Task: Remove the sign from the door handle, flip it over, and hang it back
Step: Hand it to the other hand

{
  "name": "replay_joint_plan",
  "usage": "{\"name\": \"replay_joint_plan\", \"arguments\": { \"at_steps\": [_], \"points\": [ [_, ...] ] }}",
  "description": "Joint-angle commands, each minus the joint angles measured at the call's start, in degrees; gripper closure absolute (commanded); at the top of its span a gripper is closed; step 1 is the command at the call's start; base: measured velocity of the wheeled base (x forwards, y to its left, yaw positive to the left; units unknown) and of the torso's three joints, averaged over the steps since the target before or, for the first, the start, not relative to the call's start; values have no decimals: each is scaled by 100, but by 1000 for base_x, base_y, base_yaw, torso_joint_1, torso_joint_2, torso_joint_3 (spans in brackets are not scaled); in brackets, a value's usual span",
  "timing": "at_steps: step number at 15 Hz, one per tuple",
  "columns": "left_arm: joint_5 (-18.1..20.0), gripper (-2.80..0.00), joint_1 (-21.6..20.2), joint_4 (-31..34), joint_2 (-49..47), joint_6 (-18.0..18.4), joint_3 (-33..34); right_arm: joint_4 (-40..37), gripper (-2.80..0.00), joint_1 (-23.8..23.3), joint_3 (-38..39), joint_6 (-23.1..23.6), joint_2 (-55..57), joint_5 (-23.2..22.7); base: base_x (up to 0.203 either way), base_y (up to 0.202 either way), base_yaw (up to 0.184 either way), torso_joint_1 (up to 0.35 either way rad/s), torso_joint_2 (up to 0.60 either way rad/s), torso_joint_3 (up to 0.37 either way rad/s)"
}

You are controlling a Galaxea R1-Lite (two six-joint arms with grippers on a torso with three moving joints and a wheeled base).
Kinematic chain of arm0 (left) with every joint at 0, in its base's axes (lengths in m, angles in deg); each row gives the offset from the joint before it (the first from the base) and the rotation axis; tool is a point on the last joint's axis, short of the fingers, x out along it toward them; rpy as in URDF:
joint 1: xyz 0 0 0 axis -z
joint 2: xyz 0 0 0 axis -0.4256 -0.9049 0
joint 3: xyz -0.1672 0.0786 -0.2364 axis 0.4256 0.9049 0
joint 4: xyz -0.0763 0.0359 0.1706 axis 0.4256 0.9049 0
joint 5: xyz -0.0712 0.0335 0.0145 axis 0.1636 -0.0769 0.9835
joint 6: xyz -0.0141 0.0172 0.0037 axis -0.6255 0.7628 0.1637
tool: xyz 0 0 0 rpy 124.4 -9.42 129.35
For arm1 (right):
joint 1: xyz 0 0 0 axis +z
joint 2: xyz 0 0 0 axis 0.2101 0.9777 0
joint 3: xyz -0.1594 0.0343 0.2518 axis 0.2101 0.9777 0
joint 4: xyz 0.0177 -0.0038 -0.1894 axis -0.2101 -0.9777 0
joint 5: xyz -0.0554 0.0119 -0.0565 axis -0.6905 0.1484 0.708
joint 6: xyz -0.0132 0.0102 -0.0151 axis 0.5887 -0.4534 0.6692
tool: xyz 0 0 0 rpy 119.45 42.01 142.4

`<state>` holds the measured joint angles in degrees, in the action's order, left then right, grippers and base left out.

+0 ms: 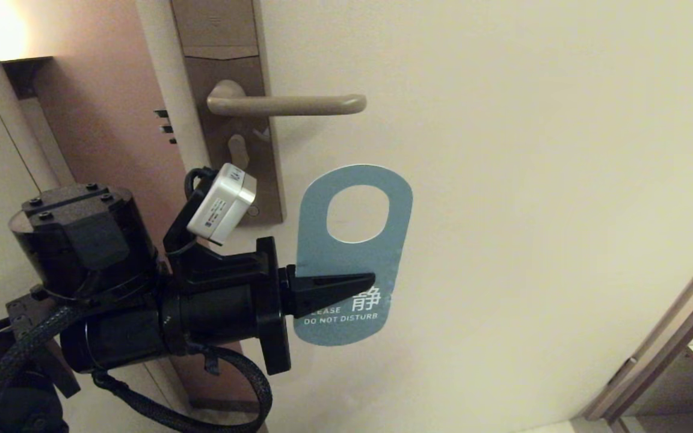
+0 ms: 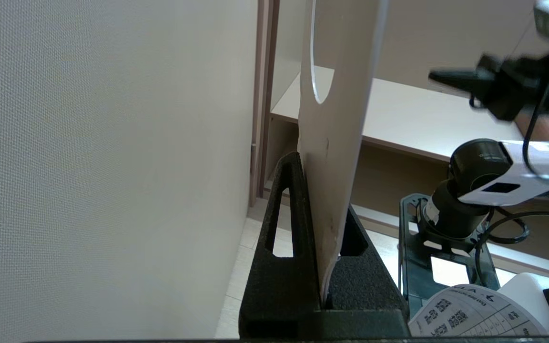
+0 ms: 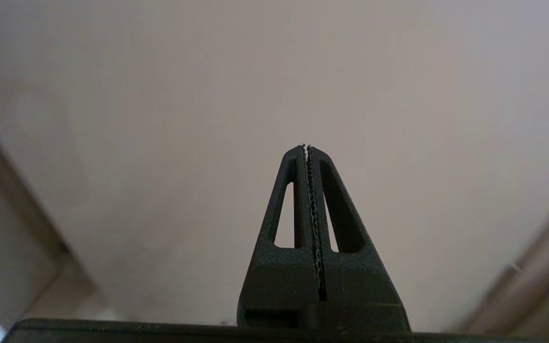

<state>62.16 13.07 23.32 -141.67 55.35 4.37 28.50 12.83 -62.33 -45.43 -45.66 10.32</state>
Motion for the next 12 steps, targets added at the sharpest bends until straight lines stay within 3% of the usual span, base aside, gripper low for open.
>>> {"name": "replay_joint_plan", "arguments": {
  "at_steps": [1, 4, 8, 10, 12],
  "points": [
    [25, 0, 37, -28, -5, -4, -8, 202, 0, 65, -196, -1, 958, -125, 0, 0, 0, 0, 0, 0],
    [28, 0, 49, -24, -46, -4, -101, 878, 0, 121, -463, 28, 2092, -989, 0, 0, 0, 0, 0, 0],
    [28, 0, 246, -37, -304, 0, -359, 1180, 0, 145, -937, 57, 3159, -3307, 0, 0, 0, 0, 0, 0],
    [28, 0, 444, -38, -446, -4, -536, 1205, 0, 174, -1076, 79, 3509, -3776, 0, 0, 0, 0, 0, 0],
    [28, 0, 603, -43, -602, -9, -700, 1213, 0, 323, -1203, 73, 3827, -3869, 0, 0, 0, 0, 0, 0]
  ]
}}
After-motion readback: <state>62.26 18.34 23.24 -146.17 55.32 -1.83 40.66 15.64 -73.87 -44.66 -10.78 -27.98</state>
